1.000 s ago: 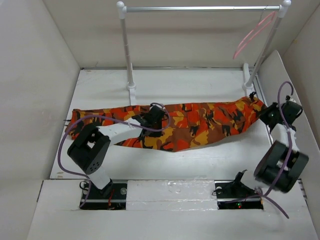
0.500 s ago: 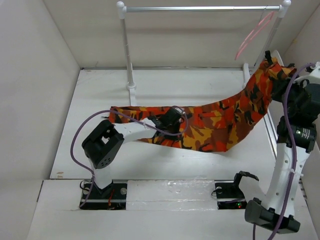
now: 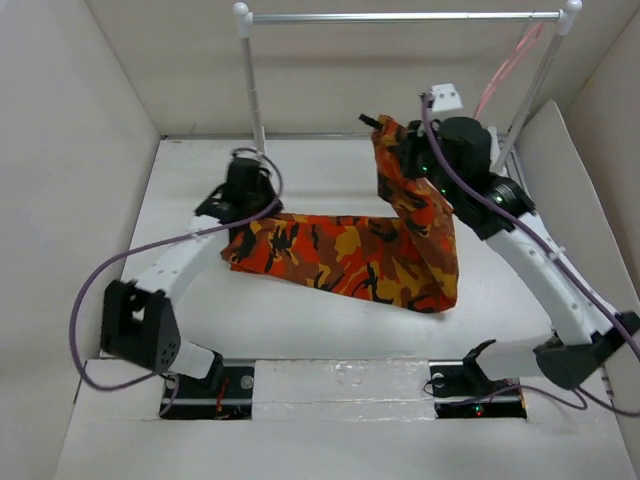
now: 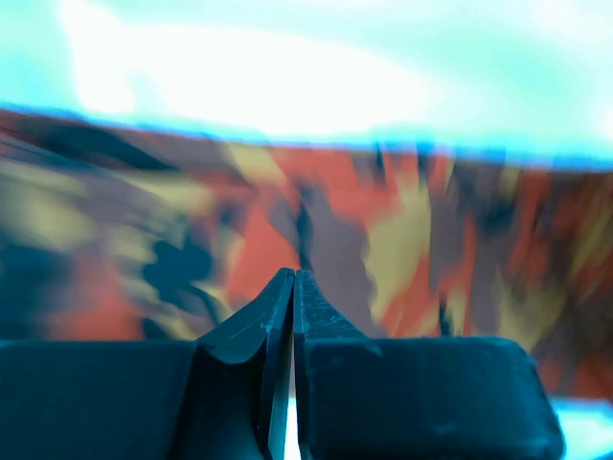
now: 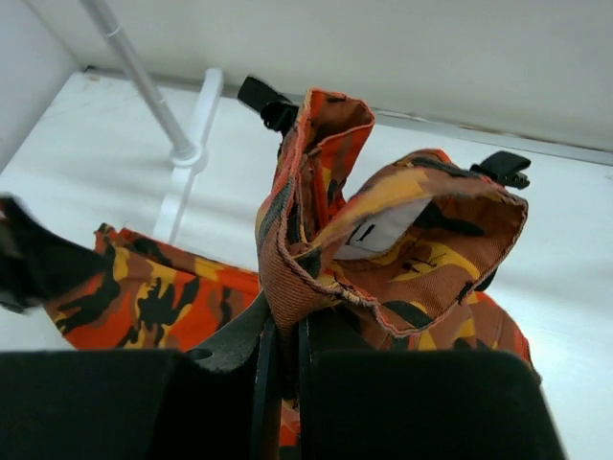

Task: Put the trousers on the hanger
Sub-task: Fold the trousers at the center of the board.

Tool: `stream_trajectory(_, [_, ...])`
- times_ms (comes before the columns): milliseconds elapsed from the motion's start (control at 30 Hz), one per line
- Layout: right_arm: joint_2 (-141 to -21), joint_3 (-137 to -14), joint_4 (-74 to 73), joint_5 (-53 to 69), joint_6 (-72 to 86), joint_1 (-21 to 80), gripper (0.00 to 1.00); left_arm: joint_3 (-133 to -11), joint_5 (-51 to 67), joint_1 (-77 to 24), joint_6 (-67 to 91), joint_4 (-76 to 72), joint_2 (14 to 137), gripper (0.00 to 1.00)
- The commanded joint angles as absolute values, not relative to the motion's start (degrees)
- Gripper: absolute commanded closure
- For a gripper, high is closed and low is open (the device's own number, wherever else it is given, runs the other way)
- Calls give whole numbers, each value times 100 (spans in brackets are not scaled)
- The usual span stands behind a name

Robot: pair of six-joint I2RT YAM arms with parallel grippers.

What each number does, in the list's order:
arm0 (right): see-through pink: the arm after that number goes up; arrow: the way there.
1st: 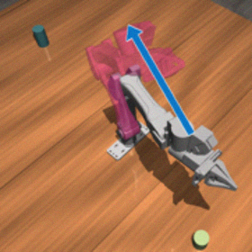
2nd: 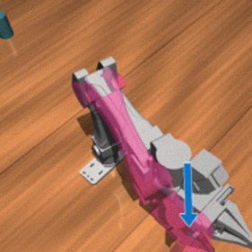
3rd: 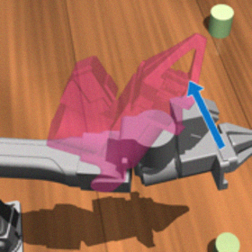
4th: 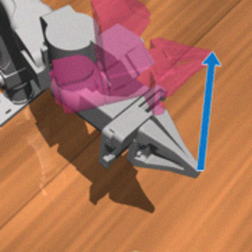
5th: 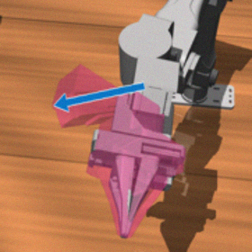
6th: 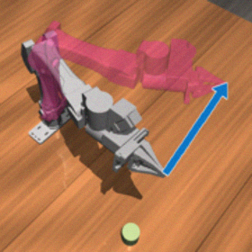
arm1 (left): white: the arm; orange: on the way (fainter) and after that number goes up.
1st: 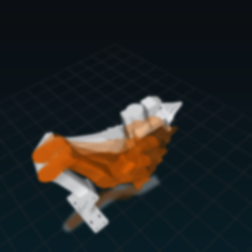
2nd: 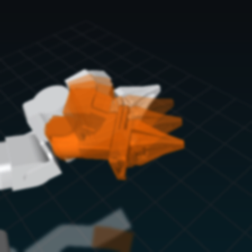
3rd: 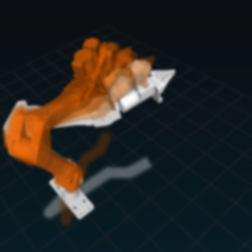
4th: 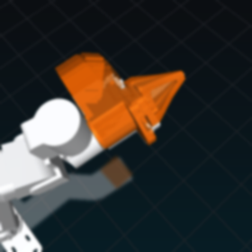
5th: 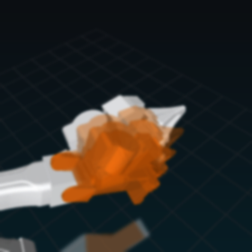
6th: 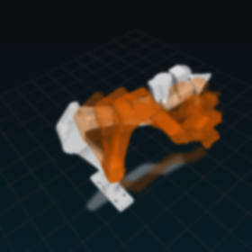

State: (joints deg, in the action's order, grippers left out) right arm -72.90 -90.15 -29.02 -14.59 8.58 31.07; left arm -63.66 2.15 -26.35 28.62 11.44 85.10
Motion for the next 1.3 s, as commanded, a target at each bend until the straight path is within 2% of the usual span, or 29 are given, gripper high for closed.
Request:
stream_trajectory(0, [-7813, -9853, -1951, -2013, 984, 3603, 100, -6328, 492, -1872, 2997, 1336, 7418, 100])
stream_trajectory(233, [-9657, -11371, -1688, -1697, 1221, 4393, 100, -6679, 62, -1214, 3261, 1757, 6514, 100])
stream_trajectory(400, [-11062, -11830, -1267, -723, 1731, 5237, 100, -7153, -368, -309, 3191, 2223, 6047, 100])
stream_trajectory(467, [-11415, -11847, -871, -163, 1810, 5614, 79, -7478, -937, -308, 3068, 2547, 6038, 99])
stream_trajectory(500, [-11826, -11961, -879, 164, 1802, 5712, 73, -7523, -1045, -308, 3041, 2584, 6038, 98])
stream_trajectory(633, [-12462, -12479, -1745, 992, 1609, 5924, 30, -7646, -1345, -308, 3050, 2663, 6082, 94])
stream_trajectory(733, [-12141, -12219, -2249, 1029, 1170, 5776, 24, -7498, -1109, -308, 3050, 2523, 6135, 88])
stream_trajectory(800, [-11622, -11114, -2040, 835, 1099, 5608, 24, -7068, -652, -308, 3058, 2242, 6179, 84])
stream_trajectory(900, [-10453, -9578, -1469, 818, 1099, 5116, 30, -6348, -36, -648, 3243, 1768, 6407, 83])
stream_trajectory(1000, [-9582, -8600, -1520, 572, 862, 4694, 58, -5793, 211, -1176, 3296, 1389, 6846, 83])
stream_trajectory(1033, [-9406, -8396, -1651, 484, 800, 4615, 79, -5688, 298, -1178, 3348, 1354, 7134, 84])
stream_trajectory(1067, [-9187, -8193, -1731, 309, 695, 4501, 89, -5417, 447, -1178, 3410, 1284, 7259, 84])
stream_trajectory(1133, [-9044, -7641, -2002, 238, 633, 4386, 100, -5134, 422, -986, 3428, 1196, 7496, 85])
stream_trajectory(1267, [-8798, -6436, -1829, -299, 466, 3983, 100, -4387, 114, -477, 3305, 984, 7611, 85])
